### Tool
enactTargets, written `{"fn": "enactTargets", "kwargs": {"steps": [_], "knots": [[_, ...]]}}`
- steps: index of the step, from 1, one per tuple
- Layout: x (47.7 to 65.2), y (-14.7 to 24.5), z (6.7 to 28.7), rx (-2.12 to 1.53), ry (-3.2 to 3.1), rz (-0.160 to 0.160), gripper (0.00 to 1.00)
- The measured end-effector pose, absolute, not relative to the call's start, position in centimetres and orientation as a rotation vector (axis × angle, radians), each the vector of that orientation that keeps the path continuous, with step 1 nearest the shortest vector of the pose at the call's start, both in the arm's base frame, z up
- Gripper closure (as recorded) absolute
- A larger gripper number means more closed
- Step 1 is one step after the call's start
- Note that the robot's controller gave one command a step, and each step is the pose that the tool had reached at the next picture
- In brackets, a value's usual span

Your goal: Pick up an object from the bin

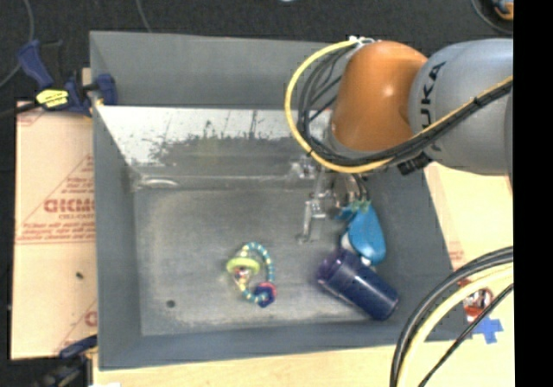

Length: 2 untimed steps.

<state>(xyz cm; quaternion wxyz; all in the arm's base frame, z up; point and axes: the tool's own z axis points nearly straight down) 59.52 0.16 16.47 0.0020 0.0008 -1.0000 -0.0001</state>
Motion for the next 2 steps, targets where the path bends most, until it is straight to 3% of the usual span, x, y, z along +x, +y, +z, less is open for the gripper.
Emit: {"fn": "enactTargets", "kwargs": {"steps": [1, 2], "knots": [[59.7, 0.2, 17.0, 0.002, -3.146, 0.0, 0.0], [55.5, 6.8, 7.1, 0.663, -3.064, -0.004, 0.0]]}}
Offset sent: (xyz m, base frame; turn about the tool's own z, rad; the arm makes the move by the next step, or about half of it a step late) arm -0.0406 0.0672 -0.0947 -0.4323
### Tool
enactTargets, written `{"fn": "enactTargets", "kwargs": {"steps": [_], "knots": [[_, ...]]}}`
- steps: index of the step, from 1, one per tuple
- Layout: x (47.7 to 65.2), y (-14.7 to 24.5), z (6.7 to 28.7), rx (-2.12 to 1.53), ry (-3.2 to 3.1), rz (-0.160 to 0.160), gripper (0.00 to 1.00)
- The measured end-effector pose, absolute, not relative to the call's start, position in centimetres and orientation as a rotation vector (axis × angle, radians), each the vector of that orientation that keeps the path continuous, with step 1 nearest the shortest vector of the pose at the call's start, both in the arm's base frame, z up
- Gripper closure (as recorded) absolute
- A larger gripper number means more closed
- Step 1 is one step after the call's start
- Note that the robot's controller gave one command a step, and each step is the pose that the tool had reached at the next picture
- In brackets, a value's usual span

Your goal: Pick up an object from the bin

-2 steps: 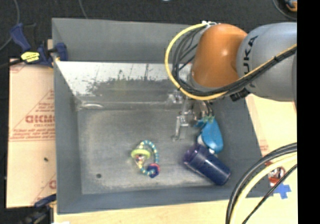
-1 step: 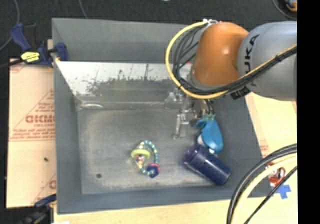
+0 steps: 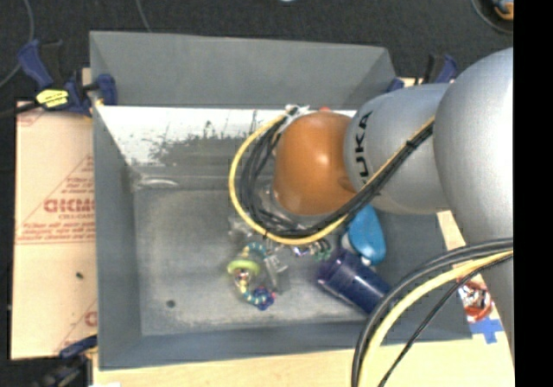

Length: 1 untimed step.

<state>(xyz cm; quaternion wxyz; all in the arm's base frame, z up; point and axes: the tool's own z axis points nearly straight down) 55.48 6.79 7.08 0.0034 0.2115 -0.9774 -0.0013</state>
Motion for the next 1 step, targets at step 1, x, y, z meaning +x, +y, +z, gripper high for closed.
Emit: {"fn": "enactTargets", "kwargs": {"steps": [1], "knots": [[58.19, 6.39, 13.33, 0.355, -3.134, 0.001, 0.0]]}}
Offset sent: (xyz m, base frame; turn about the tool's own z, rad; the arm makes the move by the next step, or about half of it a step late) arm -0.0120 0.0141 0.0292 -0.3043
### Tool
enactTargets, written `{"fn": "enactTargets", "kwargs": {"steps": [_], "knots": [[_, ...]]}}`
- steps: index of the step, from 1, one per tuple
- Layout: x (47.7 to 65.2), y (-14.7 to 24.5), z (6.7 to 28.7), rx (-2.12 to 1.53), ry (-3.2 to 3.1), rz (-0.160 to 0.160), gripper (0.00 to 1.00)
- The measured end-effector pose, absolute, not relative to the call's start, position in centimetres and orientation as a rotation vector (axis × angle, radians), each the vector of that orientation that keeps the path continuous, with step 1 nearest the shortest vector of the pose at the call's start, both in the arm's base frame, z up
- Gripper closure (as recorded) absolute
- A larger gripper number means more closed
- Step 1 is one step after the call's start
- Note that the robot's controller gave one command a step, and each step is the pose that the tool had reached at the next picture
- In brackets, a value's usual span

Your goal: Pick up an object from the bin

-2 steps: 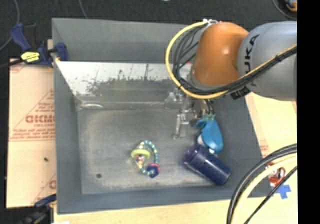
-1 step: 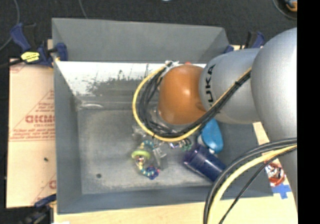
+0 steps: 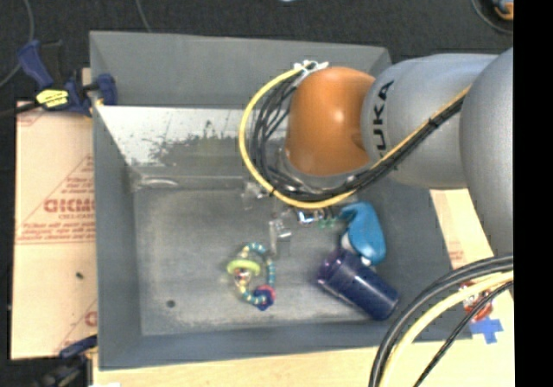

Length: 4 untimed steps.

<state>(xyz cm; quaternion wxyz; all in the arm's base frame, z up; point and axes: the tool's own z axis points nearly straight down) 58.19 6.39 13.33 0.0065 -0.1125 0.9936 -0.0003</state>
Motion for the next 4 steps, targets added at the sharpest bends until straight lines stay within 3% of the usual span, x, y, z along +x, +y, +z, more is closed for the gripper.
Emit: {"fn": "enactTargets", "kwargs": {"steps": [1, 2, 3, 4], "knots": [[54.5, 8.1, 10.1, -1.089, 2.952, 0.006, 0.0], [54.7, 9.6, 7.2, -1.157, 2.902, -0.006, 0.0], [54.6, 9.8, 7.0, -1.517, 2.749, 0.006, 1.0], [54.6, 9.8, 7.0, -1.528, 2.743, 0.006, 1.0]]}}
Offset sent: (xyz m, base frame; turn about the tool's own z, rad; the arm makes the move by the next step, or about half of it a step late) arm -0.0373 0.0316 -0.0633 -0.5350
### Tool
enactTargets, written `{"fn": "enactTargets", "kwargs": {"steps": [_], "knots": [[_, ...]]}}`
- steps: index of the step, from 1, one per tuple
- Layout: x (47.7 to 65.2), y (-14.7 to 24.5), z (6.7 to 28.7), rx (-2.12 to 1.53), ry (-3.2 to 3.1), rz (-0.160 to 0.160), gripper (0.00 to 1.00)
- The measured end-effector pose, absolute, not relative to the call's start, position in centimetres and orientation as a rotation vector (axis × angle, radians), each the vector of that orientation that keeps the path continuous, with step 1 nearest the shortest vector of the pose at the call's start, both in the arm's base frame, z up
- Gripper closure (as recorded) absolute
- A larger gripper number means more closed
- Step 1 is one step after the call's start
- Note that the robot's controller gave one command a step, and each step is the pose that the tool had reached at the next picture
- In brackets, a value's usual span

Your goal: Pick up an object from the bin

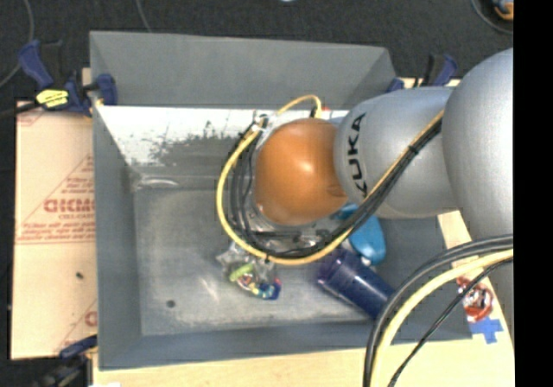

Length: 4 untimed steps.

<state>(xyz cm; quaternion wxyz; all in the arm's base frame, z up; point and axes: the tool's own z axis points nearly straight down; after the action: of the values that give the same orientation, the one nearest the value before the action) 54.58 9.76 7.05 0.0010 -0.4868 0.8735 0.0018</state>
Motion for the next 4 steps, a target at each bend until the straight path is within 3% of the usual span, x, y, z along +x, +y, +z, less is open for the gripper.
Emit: {"fn": "enactTargets", "kwargs": {"steps": [1, 4], "knots": [[54.4, 9.7, 7.5, -1.529, 2.747, 0.009, 1.0], [54.6, 9.7, 12.7, -1.521, 2.747, 0.007, 1.0]]}}
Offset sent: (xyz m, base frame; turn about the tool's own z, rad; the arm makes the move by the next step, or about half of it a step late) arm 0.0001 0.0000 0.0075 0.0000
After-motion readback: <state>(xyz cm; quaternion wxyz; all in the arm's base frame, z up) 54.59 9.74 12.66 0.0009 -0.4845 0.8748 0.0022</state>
